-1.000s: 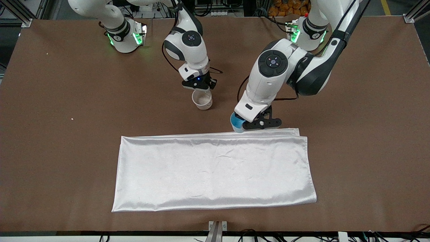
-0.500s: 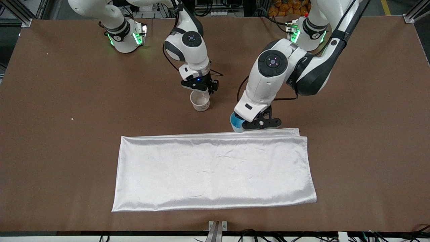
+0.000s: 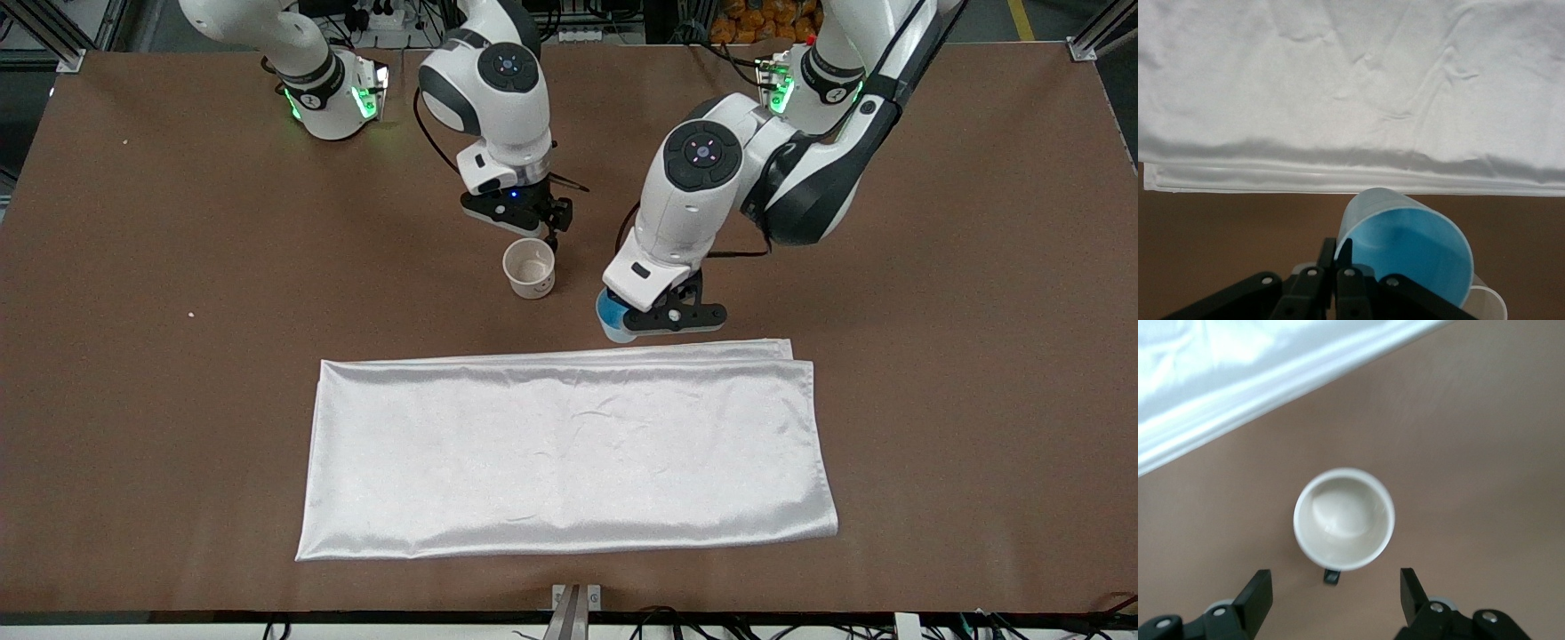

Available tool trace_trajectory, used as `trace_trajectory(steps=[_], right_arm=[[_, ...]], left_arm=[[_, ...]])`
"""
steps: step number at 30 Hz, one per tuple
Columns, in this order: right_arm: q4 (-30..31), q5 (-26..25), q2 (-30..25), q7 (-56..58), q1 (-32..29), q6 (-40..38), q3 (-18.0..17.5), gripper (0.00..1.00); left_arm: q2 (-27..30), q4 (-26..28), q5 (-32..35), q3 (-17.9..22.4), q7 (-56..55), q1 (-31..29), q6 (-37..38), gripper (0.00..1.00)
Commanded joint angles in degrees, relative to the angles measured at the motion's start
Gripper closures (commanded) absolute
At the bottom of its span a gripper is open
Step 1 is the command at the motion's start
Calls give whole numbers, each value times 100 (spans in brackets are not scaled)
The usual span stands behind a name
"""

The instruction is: Place blue cup into white mug on table

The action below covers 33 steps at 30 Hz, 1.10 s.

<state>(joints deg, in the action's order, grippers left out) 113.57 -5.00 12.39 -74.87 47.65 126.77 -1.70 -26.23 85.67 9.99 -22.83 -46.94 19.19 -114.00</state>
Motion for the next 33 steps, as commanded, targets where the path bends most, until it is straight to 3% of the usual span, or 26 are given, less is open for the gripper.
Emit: trace_trajectory(steps=[1, 11, 21, 33], right_arm=[[-90, -335, 10, 481, -510, -179, -49, 14], [-309, -274, 62, 2773, -2109, -188, -58, 14], [-318, -247, 71, 4963, -3525, -197, -76, 15], [-248, -212, 1, 6177, -4123, -346, -76, 12]], left_arm=[[4, -7, 47, -19, -96, 32, 80, 100], [-40, 2, 47, -19, -359, 207, 80, 100], [-250, 11, 108, -11, -940, 857, 36, 100], [-566, -6, 108, -11, -1458, 1464, -96, 100]])
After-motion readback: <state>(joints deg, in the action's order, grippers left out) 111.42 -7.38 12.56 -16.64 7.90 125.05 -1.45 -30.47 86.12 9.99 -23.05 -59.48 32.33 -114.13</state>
